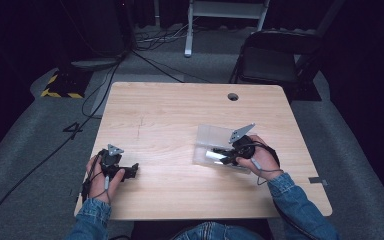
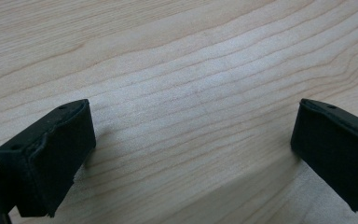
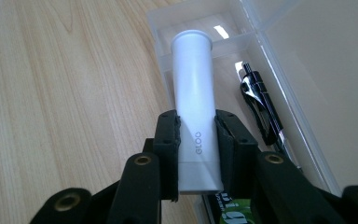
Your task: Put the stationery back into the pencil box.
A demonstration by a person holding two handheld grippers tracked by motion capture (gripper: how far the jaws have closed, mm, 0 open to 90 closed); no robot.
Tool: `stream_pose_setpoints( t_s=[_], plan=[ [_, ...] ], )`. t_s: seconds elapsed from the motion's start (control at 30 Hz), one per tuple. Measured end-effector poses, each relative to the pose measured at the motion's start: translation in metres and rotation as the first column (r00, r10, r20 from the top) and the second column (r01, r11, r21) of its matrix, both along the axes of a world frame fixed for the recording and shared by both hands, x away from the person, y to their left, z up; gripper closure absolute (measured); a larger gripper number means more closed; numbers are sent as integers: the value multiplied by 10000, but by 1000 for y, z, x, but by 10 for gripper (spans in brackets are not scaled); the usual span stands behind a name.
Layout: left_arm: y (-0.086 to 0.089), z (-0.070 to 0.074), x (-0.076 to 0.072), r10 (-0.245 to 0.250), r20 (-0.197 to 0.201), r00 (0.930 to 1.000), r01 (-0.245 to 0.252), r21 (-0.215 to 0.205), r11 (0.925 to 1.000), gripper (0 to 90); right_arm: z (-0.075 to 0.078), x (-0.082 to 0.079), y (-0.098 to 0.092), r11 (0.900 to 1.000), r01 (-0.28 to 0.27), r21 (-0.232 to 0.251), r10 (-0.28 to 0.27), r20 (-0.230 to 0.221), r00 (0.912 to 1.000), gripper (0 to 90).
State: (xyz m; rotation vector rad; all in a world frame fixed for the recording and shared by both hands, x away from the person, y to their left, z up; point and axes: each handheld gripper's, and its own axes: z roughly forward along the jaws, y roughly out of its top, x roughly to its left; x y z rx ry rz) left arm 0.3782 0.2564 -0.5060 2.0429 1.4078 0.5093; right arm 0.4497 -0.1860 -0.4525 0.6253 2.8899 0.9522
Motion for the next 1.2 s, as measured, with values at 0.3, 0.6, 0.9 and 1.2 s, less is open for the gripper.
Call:
stream_pose_setpoints(
  t_s=[0.3,0.6,0.9,1.2],
  plan=[
    [0,0,-1,6,-33,10000,-6,-6,10000,0,-4,3,1,10000,50,-1,-50,-211,9998,714],
    [0,0,-1,2,-29,10000,-2,-18,10000,0,-9,7,1,9998,168,79,-165,-349,9993,714],
    [0,0,-1,0,-29,10000,0,-27,10000,0,-11,10,0,9994,229,246,-225,-154,9996,713],
    [0,0,-1,-4,-26,10000,4,-25,10000,0,-13,13,-1,9992,294,275,-306,447,9985,636]
  ],
)
